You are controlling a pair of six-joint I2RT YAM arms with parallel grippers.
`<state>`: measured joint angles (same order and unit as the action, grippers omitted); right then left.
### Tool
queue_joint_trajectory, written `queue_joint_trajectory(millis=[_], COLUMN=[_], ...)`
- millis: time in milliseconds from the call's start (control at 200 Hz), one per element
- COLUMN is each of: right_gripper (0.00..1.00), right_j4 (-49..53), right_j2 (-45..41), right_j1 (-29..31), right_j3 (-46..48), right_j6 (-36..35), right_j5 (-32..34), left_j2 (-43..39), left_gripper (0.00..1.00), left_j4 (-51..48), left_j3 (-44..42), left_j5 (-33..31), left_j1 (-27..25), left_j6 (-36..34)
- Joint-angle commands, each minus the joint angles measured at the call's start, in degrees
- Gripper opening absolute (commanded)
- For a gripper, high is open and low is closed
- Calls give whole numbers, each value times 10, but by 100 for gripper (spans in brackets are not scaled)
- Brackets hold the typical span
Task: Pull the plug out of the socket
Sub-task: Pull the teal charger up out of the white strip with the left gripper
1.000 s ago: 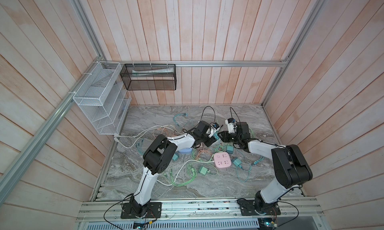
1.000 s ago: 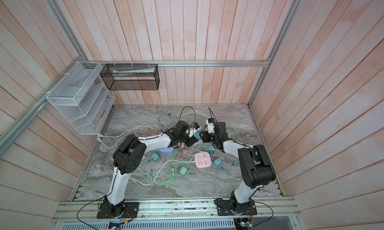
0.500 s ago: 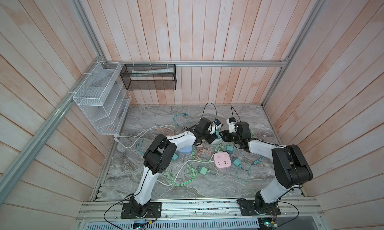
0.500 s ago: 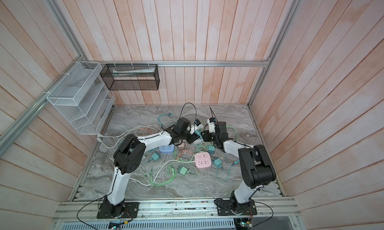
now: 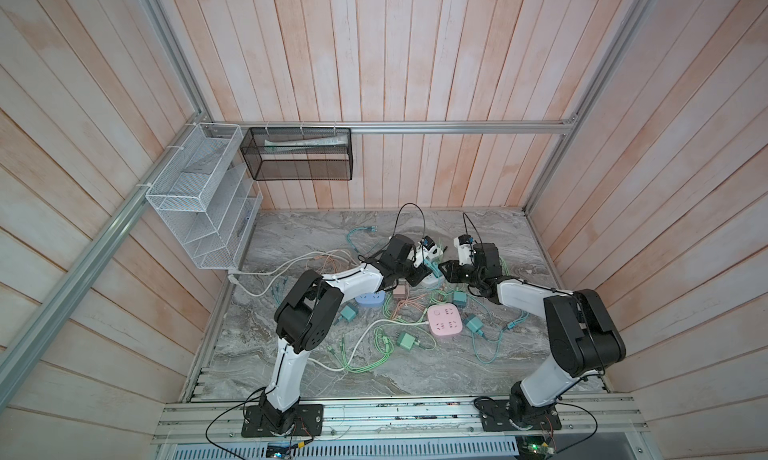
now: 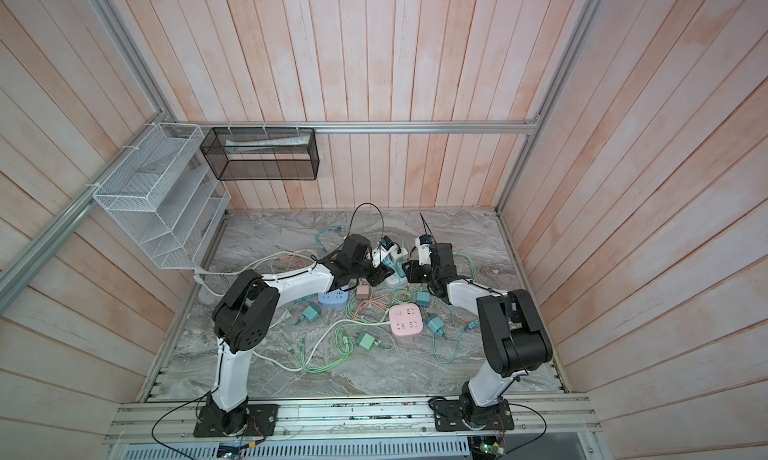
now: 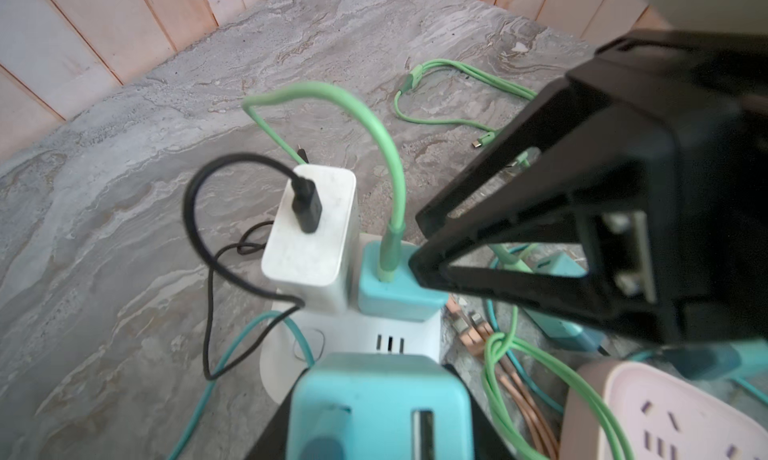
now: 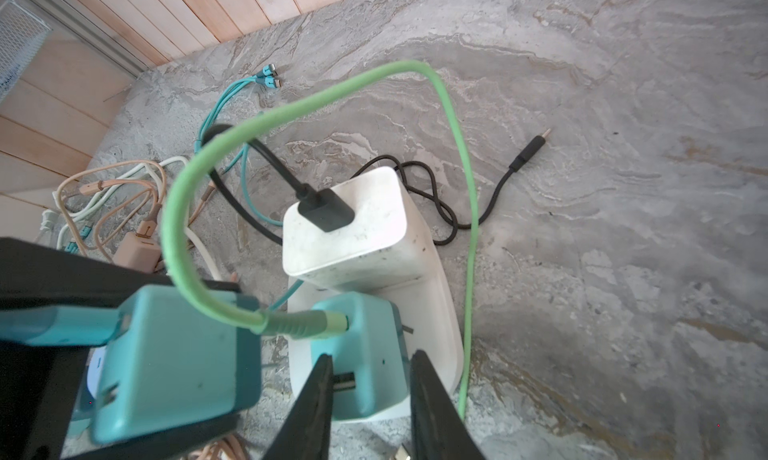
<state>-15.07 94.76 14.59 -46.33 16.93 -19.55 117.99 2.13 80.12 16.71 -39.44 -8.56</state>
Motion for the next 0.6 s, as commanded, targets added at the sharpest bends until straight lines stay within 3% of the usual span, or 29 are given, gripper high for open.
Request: queue_joint_trajectory(millis=[0,200,520,595], right_gripper=[31,36,39,39], right_j4=[83,84,95,95], right_j2=[6,-1,3,3], right_j1=[5,5,4,3], right_j3=[33,25,12,9], right_j6=[-8,-16,-8,-7], right_j5=[3,-4,12,13], left_j2=[-41,-61,-48,-42], left_gripper=[10,12,16,22], left_j4=[84,173,175,176], left_j3=[-49,-106,-120,-118], left_j5=[57,93,76,91], left_j1=[26,57,85,94], left_j6=[45,126,210,225])
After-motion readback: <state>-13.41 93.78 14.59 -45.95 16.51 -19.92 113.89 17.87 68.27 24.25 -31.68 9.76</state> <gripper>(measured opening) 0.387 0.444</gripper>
